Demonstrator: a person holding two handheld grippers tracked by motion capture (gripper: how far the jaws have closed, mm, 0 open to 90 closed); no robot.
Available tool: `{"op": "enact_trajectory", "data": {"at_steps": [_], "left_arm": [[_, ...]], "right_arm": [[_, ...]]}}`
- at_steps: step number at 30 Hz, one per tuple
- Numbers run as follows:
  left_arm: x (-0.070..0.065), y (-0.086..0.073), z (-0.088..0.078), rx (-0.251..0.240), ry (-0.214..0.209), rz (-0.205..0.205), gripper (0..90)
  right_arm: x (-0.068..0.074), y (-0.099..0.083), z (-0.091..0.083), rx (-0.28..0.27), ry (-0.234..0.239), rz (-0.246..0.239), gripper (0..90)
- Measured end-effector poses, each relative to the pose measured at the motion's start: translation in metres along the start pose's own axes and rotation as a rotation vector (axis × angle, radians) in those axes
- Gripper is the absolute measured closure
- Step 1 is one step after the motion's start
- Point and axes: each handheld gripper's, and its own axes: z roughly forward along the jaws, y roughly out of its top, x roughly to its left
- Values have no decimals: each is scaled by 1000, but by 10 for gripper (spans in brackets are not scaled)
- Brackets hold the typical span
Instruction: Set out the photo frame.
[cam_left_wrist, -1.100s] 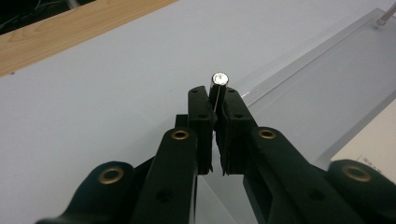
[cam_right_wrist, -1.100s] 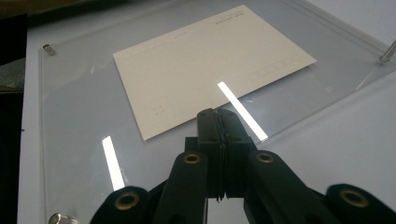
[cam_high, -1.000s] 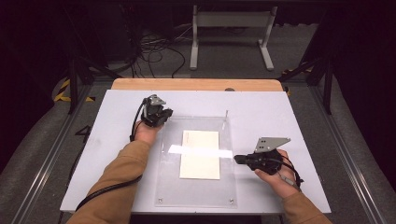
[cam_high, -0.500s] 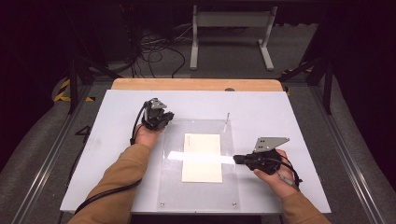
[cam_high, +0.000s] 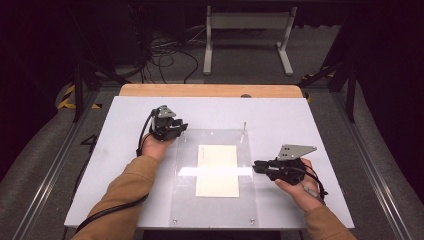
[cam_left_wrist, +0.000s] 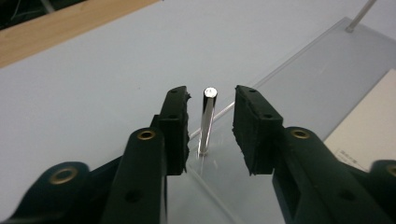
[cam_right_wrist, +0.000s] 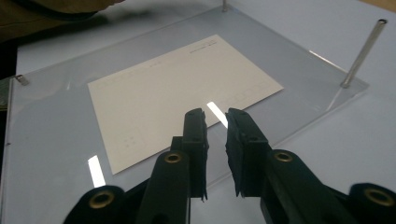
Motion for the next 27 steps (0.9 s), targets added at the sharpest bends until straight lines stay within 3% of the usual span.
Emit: {"op": "enact_trajectory", "data": {"at_steps": [3, 5, 11, 14, 18, 21, 22, 23, 24, 26, 27], "left_arm": [[-2, -1, -7, -3, -12, 4, 577], [-4, -5, -17, -3, -20, 29, 566], [-9, -22, -35, -10, -44, -3, 529], [-13, -35, -47, -14, -50, 11, 520], [-19, -43, -58, -2, -81, 19, 511], [-24, -45, -63, -1, -93, 17, 502], [-25, -45, -65, -4, -99, 27, 493], [-26, -46, -67, -6, -102, 28, 493], [-29, -48, -72, -13, -128, 39, 506], [-31, -49, -73, -15, -131, 44, 518], [-32, -52, -75, -17, -135, 60, 517]], "right_arm": [[-5, 0, -3, -14, -18, 11, 733], [-12, 0, -5, -31, -41, 20, 711], [-33, 5, -5, -56, -97, 36, 674], [-46, 12, 3, -63, -135, 35, 644], [-59, 22, 14, -89, -134, 57, 601], [-66, 31, 24, -86, -146, 31, 581], [-75, 36, 35, -72, -160, -20, 614], [-75, 36, 35, -72, -160, -20, 614], [-83, 38, 44, -48, -167, -65, 648], [-88, 39, 49, -37, -170, -76, 660], [-98, 40, 60, -23, -164, -65, 663]]}}
